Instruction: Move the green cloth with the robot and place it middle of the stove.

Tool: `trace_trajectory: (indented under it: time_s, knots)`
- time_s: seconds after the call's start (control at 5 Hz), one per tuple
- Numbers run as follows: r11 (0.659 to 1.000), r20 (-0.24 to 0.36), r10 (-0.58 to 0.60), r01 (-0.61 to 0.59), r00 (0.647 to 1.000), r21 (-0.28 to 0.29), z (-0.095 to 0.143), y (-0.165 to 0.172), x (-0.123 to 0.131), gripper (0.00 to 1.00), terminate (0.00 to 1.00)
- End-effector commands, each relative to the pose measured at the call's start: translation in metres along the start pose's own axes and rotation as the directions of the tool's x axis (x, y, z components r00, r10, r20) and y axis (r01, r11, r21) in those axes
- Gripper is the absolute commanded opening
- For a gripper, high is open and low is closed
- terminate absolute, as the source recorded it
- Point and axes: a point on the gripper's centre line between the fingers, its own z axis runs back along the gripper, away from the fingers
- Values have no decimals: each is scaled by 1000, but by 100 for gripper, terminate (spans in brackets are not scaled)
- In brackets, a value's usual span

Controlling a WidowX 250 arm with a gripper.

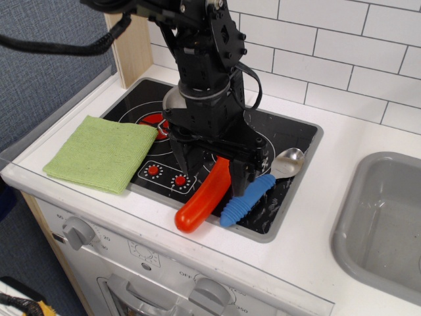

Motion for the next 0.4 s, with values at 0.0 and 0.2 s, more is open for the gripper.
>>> trace_trajectory:
  time_s: [0.0,0.2]
  knots:
    - [1000,0,0,0,1000,0,0,0,0,100,0]
    - [999,12,54,-54,998,7,2,32,-10,100,0]
